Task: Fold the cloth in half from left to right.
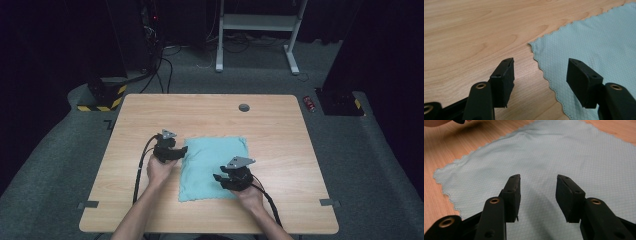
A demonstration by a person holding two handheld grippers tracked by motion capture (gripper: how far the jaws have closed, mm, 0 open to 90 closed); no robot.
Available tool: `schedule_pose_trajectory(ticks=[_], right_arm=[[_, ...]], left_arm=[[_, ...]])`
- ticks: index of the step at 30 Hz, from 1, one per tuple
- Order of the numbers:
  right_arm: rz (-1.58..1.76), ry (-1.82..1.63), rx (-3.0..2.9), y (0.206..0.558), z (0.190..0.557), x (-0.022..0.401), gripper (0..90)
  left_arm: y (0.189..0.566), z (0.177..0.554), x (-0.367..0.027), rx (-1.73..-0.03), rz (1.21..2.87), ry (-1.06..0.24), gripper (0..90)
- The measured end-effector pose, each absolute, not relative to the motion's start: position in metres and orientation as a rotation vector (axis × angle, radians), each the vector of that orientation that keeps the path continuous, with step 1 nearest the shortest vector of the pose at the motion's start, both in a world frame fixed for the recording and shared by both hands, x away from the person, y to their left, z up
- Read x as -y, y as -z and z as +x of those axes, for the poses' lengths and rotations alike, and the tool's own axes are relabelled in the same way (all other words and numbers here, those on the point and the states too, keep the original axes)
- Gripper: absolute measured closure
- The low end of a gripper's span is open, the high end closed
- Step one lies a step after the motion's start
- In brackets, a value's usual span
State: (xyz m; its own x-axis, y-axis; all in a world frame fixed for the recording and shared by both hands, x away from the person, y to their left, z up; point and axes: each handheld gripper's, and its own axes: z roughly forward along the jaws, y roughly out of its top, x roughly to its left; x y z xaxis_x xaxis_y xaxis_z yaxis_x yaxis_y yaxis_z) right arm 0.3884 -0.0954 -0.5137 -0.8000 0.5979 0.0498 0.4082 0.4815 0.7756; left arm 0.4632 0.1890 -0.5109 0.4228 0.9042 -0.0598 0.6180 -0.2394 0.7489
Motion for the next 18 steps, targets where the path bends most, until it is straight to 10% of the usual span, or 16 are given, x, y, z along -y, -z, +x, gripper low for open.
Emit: schedule_pose_trajectory(ticks=[18], right_arm=[[0.739, -1.267, -2.582, 0.515, 0.369, 0.056, 58.1]], left_arm=[[0.515, 0.481, -0.2, -1.326, 1.952, -0.479, 41.3]])
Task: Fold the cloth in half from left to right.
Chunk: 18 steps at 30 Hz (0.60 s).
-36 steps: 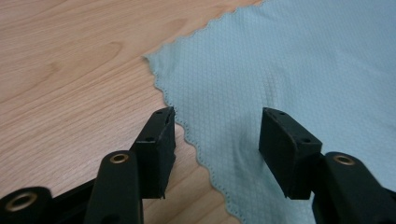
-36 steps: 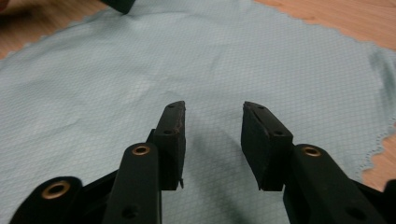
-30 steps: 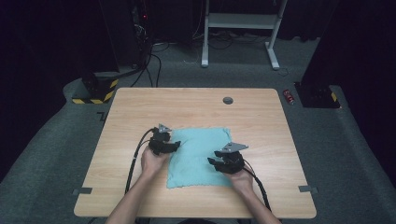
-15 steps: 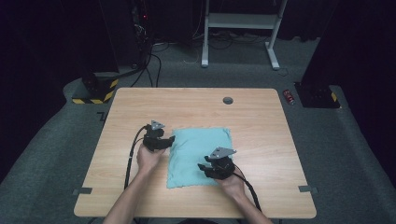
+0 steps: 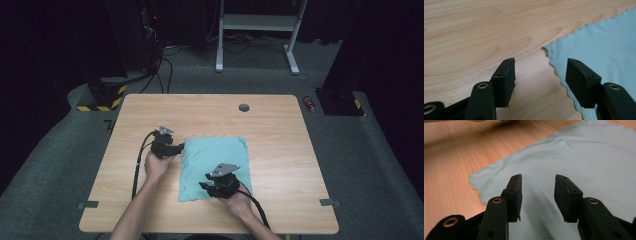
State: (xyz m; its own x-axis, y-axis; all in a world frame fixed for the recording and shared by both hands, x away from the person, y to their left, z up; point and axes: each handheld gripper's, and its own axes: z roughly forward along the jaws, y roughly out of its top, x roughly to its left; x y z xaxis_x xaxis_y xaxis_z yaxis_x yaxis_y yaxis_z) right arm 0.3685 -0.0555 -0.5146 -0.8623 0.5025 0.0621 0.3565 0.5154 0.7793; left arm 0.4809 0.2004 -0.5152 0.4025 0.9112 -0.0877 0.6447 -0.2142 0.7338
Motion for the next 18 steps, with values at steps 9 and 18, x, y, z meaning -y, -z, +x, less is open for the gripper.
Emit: schedule_pose_trajectory(ticks=[9, 18], right_arm=[[0.659, -1.286, -2.617, 0.517, 0.355, 0.037, 58.8], [0.604, -1.315, -2.628, 0.516, 0.343, 0.024, 58.8]], left_arm=[[0.509, 0.501, -0.187, -1.31, 1.973, -0.442, 43.0], [0.511, 0.517, -0.175, -1.35, 2.024, -0.434, 42.7]])
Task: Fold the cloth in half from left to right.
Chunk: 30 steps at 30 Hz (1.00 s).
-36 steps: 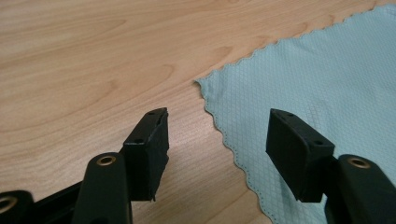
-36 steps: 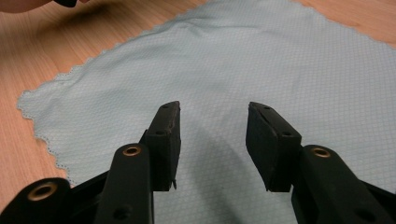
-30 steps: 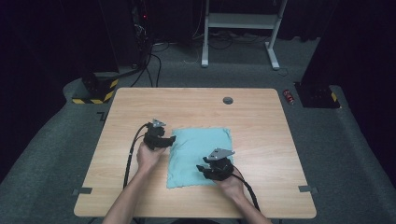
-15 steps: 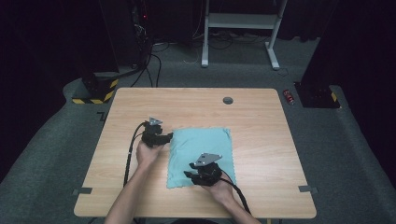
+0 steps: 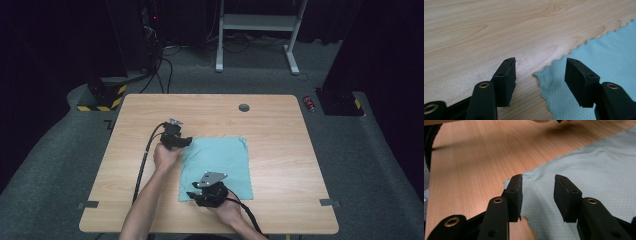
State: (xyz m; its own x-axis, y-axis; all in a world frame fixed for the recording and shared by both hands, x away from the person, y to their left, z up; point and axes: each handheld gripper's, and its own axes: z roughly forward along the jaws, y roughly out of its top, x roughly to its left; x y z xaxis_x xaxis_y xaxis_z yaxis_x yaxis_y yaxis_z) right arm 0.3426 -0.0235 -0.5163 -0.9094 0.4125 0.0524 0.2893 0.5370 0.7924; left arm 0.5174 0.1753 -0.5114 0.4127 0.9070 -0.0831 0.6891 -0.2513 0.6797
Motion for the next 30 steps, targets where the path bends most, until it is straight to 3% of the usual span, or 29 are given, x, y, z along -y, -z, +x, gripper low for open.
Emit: schedule_pose_trajectory(ticks=[15, 26, 30], right_arm=[[0.493, -1.269, -2.688, 0.524, 0.331, -0.015, 60.1], [0.426, -1.165, -2.663, 0.526, 0.323, -0.023, 79.6], [0.434, -1.146, -2.645, 0.526, 0.323, -0.023, 87.4]], left_arm=[[0.514, 0.516, -0.168, -1.317, 2.07, -0.497, 61.7], [0.513, 0.517, -0.165, -1.297, 2.081, -0.486, 72.8], [0.514, 0.517, -0.164, -1.299, 2.064, -0.463, 81.1]])
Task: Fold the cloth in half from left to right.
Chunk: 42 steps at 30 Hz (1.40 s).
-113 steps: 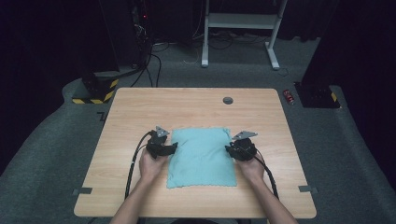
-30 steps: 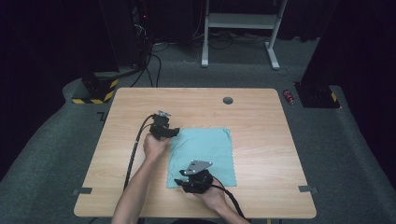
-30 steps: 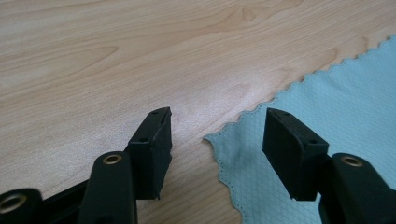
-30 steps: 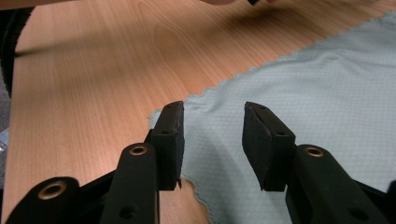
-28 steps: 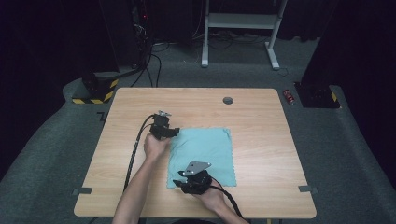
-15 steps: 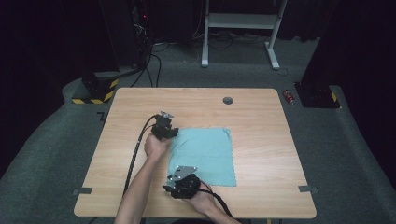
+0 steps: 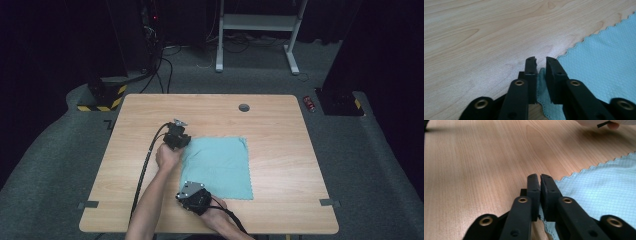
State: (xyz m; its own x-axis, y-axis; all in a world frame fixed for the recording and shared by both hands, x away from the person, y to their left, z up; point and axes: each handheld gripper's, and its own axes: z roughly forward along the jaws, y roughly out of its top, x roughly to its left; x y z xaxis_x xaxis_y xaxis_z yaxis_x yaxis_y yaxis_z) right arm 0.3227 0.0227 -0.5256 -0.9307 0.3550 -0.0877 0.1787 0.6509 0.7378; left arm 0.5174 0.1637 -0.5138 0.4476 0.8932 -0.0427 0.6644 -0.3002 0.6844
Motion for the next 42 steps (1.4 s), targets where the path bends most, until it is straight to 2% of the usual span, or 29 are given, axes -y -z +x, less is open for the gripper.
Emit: schedule_pose_trajectory(ticks=[2, 6, 18, 42], right_arm=[[0.428, -1.135, -2.634, 0.526, 0.322, -0.023, 88.7], [0.434, -1.142, -2.639, 0.525, 0.322, -0.023, 89.4], [0.447, -1.233, -2.604, 0.506, 0.322, -0.016, 89.7], [0.425, -1.333, -2.594, 0.486, 0.323, -0.028, 90.0]], left_arm=[[0.514, 0.519, -0.165, -1.31, 2.054, -0.447, 86.5], [0.513, 0.522, -0.169, -1.332, 2.038, -0.399, 88.4], [0.49, 0.521, -0.172, -1.271, 2.01, -0.383, 89.1], [0.475, 0.518, -0.196, -1.264, 1.983, -0.365, 89.3]])
